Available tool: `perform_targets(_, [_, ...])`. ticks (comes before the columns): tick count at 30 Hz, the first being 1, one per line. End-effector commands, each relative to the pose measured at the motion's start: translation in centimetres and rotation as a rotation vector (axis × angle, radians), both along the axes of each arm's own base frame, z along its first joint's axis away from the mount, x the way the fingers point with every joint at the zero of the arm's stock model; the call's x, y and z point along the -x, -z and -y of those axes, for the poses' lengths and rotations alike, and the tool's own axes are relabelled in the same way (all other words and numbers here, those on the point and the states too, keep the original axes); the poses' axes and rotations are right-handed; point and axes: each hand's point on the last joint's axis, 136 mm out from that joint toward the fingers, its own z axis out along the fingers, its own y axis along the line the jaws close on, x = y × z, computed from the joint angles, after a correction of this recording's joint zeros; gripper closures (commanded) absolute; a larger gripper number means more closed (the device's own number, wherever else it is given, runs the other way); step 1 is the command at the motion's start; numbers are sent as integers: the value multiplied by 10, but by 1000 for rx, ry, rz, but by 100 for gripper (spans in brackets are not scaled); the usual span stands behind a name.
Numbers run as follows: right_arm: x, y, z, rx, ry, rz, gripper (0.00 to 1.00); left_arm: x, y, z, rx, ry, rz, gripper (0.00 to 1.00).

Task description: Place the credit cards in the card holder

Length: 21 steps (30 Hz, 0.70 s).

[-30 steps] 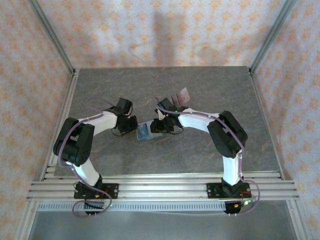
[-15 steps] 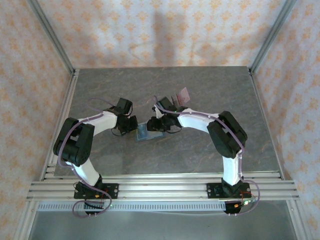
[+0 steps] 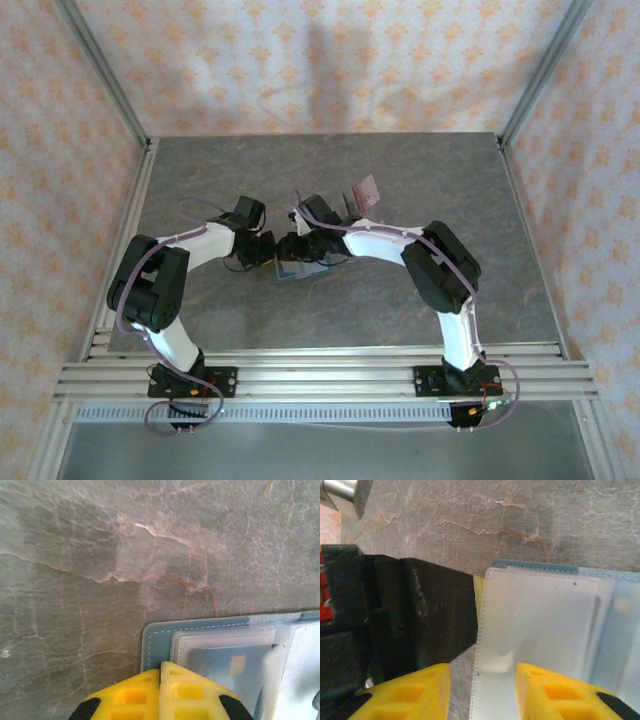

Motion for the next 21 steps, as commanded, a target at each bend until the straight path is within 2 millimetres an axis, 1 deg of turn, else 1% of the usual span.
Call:
perform_targets(1, [3, 0, -16, -50, -12, -14, 60, 5, 4, 5, 11, -6, -48, 100])
perform_targets(7, [4, 0, -22, -83, -15, -32, 59, 11, 2, -9, -15, -47, -60, 94])
perform_targets(10, [4, 2, -24, -87, -25, -44, 58, 14, 0, -12, -13, -55, -60, 89])
perform_targets(13, [4, 8, -24, -76, -22, -55, 58, 17, -5, -16, -17, -65, -56, 83])
perform_targets(16, [4, 10, -23, -81, -14, -59, 58, 21, -11, -23, -36, -79, -58, 80])
perform_targets(19, [5, 6, -24, -93, -22, -59, 57, 22, -16, -25, -22, -87, -47, 76])
perform_targets(21, [5, 2, -26, -103, -27, -56, 57, 22, -20, -22, 10, -85, -35, 73])
